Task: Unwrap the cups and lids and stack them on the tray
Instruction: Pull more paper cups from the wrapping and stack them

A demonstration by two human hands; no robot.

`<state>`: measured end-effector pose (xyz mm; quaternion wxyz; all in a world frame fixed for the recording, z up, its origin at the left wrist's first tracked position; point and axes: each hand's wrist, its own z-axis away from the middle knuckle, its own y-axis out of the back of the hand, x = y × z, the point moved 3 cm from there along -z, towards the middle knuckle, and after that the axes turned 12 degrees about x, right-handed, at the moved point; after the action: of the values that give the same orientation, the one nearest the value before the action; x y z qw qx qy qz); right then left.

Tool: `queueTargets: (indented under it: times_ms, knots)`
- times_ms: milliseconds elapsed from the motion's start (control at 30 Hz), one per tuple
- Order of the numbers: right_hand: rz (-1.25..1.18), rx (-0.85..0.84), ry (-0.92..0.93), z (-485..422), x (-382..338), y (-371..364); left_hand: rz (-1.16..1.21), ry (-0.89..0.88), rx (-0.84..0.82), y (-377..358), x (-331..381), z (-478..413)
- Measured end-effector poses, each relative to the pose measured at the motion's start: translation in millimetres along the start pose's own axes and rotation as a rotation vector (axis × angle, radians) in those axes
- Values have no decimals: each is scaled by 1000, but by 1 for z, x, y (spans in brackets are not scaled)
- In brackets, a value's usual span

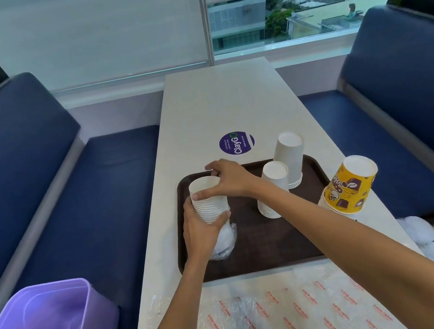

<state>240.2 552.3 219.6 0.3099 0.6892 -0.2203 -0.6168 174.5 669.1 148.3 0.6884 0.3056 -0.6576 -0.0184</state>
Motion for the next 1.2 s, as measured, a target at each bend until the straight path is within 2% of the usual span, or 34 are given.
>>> queueTargets:
  times_ms: [167, 300, 500, 867, 1033, 1200]
  knots:
    - [119, -87, -16, -16, -7, -4, -23, 25, -11, -2, -3, -6]
    - [168, -152, -49, -26, -10, -9, -141, 50, 37, -5, 1, -10]
    - [217, -213, -58, -35, -15, -13, -196, 72, -25, -6, 1, -13]
    - [285, -201, -17, -30, -20, -8, -222, 20, 16, -3, 1, -8]
    - [318, -212, -12, -27, -26, 0, -59, -15, -40, 2, -6, -6]
    - [346, -229, -32, -21, -27, 3, -24, -15, -46, 7, -5, 0]
